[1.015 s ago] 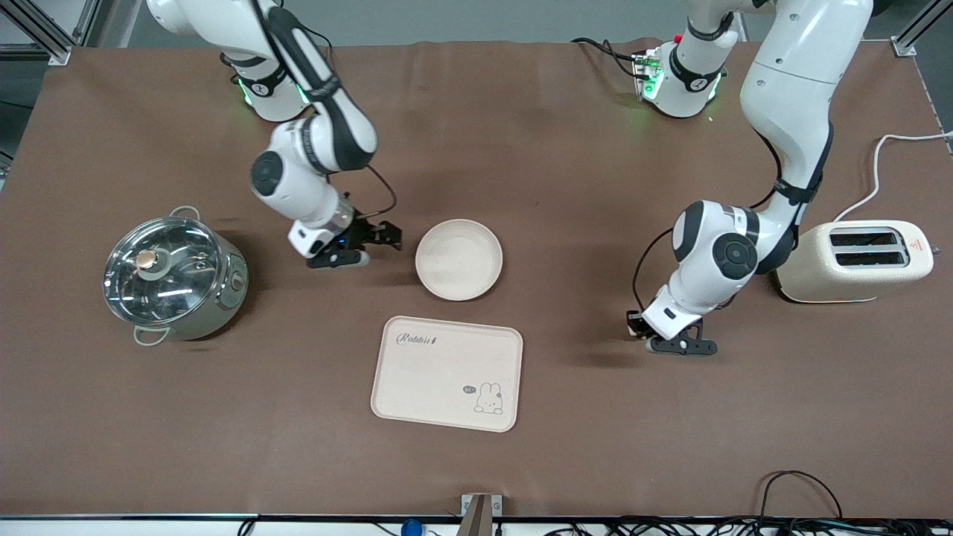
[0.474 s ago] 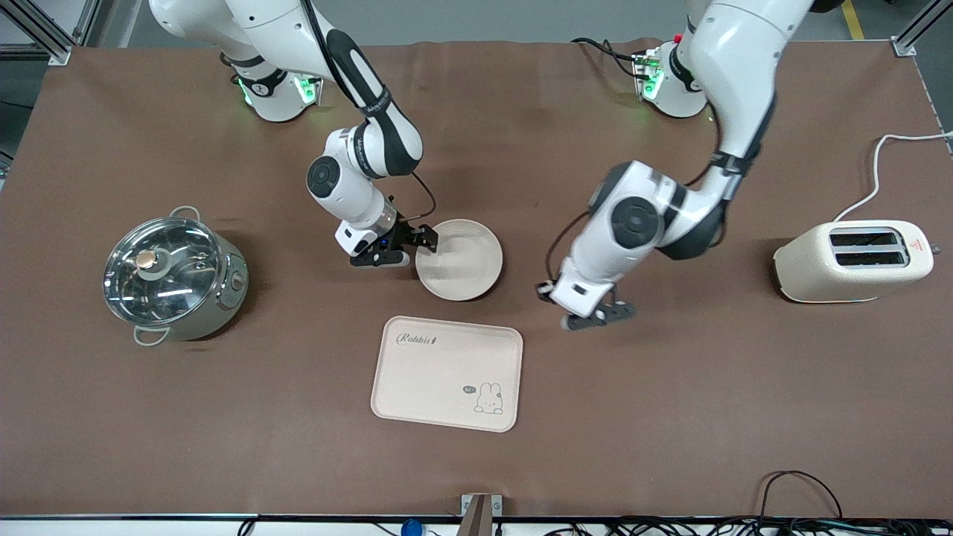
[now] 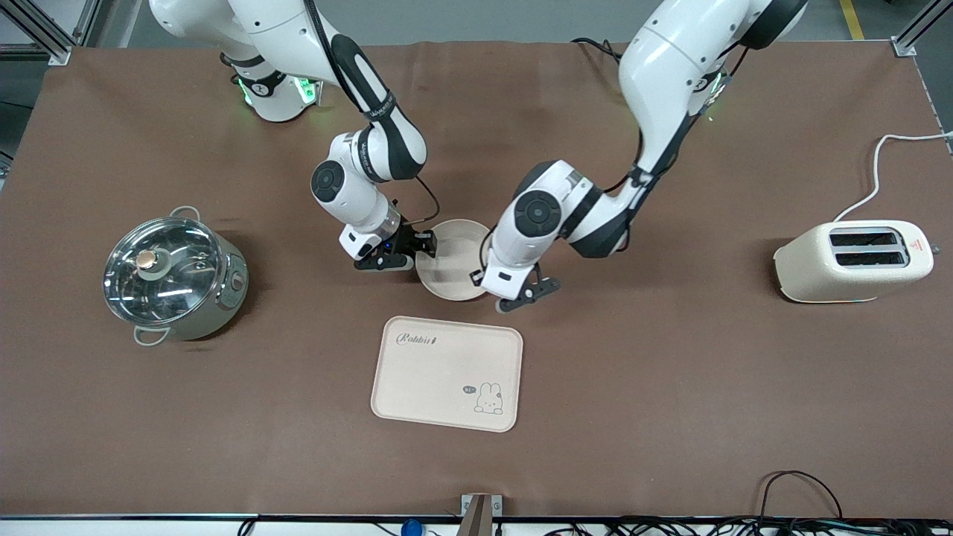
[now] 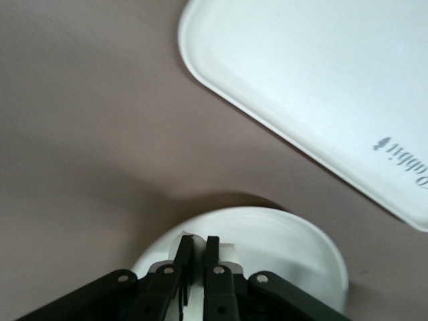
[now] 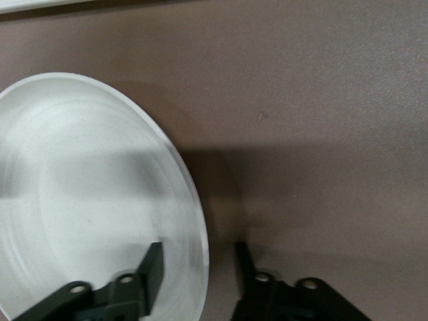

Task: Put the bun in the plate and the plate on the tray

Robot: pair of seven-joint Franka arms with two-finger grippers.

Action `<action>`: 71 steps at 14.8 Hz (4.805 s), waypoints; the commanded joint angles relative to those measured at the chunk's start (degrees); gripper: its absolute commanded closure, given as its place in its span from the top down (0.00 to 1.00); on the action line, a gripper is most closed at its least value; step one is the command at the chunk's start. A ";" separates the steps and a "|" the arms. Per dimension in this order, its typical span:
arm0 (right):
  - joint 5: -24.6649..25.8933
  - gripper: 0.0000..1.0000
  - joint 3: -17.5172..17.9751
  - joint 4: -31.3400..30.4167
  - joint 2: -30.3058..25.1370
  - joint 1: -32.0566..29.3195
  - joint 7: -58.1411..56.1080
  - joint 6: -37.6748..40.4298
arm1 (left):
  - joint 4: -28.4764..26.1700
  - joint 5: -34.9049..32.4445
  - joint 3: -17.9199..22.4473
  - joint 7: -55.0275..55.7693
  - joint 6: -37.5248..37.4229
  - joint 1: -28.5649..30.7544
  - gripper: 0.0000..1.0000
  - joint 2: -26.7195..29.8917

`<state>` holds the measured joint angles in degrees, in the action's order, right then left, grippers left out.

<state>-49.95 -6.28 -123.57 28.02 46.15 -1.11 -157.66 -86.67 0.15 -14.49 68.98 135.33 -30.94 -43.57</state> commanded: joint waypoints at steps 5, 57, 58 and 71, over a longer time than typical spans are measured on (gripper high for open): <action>-1.46 0.04 -0.22 0.79 1.16 0.52 -0.21 0.16 | 2.65 -0.15 0.95 6.61 3.89 -2.89 1.00 -2.49; 0.99 0.89 -8.28 41.31 18.31 -13.82 6.91 26.69 | 2.12 -1.47 10.27 -65.82 -46.65 25.58 1.00 42.69; 1.08 0.95 -11.09 41.13 17.43 -12.33 6.91 29.66 | 2.12 -1.38 10.27 -65.55 -46.65 25.58 1.00 42.78; 22.32 1.00 -32.51 37.88 -5.40 -9.12 4.01 67.90 | -4.82 0.64 10.00 -64.06 -41.64 26.46 1.00 47.26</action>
<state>-33.94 -43.10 -81.76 30.48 39.91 3.64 -91.73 -90.41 0.45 -4.45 5.41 92.90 -4.71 2.52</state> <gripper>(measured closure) 0.000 0.000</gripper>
